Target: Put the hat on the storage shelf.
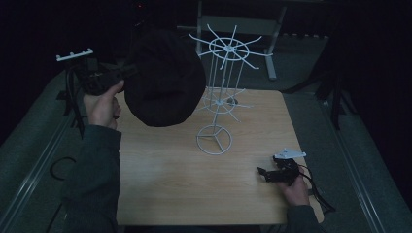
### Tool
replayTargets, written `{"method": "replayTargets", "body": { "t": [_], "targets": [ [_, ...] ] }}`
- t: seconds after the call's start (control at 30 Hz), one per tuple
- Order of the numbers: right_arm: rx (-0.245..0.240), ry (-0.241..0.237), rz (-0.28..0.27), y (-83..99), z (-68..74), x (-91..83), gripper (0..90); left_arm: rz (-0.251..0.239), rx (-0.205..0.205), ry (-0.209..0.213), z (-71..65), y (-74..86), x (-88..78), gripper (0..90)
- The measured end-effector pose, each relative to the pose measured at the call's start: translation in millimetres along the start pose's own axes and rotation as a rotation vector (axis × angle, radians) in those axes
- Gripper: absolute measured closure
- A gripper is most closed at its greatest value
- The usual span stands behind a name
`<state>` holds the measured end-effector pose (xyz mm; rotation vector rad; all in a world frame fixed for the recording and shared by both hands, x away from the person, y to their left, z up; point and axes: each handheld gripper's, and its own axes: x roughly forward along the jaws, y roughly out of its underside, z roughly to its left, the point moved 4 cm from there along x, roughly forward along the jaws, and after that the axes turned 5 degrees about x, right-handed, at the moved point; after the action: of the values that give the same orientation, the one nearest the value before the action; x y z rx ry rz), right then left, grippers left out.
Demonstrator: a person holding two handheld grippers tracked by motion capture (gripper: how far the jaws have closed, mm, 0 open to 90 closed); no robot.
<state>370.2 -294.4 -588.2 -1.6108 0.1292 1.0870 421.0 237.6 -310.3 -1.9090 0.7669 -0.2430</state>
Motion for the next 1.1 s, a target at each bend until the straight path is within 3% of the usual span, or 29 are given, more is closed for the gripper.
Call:
{"method": "replayTargets", "body": {
  "t": [0.57, 1.1],
  "targets": [
    [0.001, 0.000, 0.000, 0.0, 0.0, 0.0, 13.3, -0.021, -0.029, -0.003, -1.8, -3.7, 3.5, 77.9],
    [0.001, 0.000, 0.000, 0.0, 0.1, 0.0, 13.3, -0.035, -0.083, -0.015, 0.1, -4.7, 9.7, 77.4]
  ]
}}
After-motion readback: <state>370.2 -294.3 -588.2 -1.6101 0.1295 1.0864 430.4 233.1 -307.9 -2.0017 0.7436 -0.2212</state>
